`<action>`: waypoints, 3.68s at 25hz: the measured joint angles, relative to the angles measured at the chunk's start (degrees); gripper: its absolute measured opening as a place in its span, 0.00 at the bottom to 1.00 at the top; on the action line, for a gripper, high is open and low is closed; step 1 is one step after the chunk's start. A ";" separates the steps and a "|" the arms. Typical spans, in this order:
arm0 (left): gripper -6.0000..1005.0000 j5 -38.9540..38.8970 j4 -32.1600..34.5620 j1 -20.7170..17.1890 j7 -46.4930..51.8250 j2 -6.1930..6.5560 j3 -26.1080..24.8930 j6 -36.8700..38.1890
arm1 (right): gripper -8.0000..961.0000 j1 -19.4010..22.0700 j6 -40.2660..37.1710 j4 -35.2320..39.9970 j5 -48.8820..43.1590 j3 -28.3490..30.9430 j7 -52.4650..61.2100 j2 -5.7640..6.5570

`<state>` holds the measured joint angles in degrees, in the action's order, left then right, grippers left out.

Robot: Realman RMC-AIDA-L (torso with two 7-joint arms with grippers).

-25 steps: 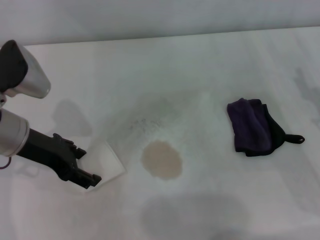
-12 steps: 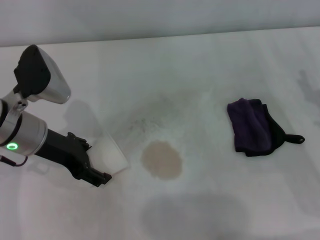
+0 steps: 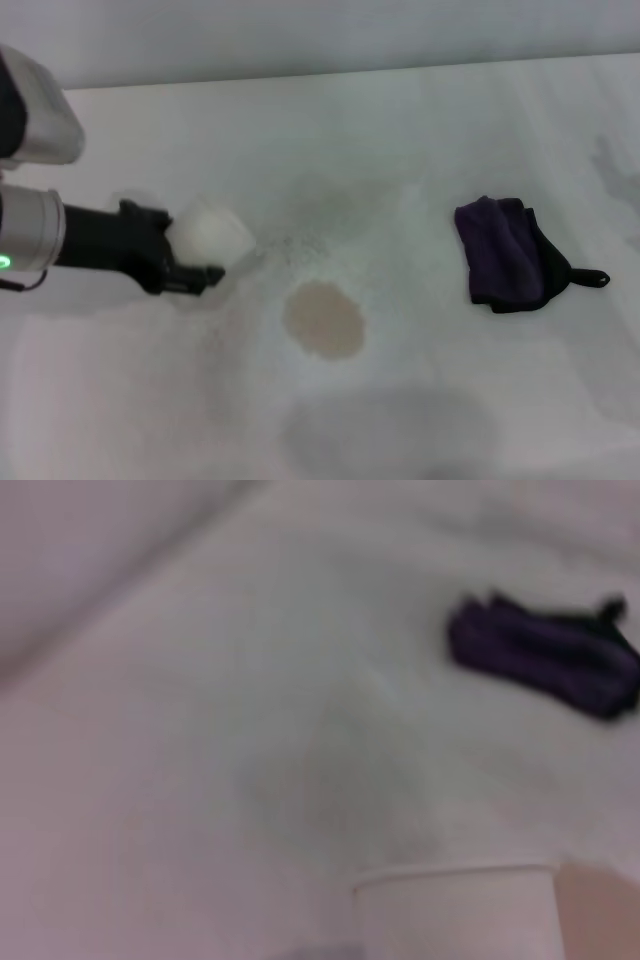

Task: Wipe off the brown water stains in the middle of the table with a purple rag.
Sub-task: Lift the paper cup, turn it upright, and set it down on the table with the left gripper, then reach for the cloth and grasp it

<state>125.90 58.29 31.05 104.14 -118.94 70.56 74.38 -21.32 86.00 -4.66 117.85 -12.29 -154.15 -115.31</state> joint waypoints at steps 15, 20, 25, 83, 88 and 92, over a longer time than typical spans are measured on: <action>0.65 -39.48 -15.62 -6.85 -37.47 0.16 -8.11 -0.22 | 0.88 -1.09 -0.97 3.65 -2.35 -2.42 0.13 0.09; 0.65 -52.05 -25.54 -9.80 -51.36 0.11 -8.20 5.48 | 0.88 -0.91 -2.00 6.07 -2.37 -6.00 0.07 0.09; 0.65 -56.79 -33.15 -10.92 -57.85 0.02 -8.23 6.31 | 0.88 -0.94 -3.13 7.57 -2.37 -9.22 -0.02 0.09; 0.82 -65.52 -57.19 -15.23 -89.43 -1.01 -7.71 -0.50 | 0.88 0.45 -1.96 9.23 -2.36 -14.44 0.88 0.09; 0.88 -65.54 -57.49 -16.46 -90.07 -0.94 -7.72 -0.34 | 0.88 0.56 -1.89 9.08 -2.37 -14.89 0.88 0.09; 0.89 -66.29 -57.77 -19.14 -93.12 -0.93 -8.01 2.36 | 0.88 0.58 -1.88 9.06 -2.37 -15.19 0.87 0.09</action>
<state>59.62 0.52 11.91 11.01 -119.87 62.55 76.74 -20.74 84.12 4.40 115.48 -27.49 -153.28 -115.22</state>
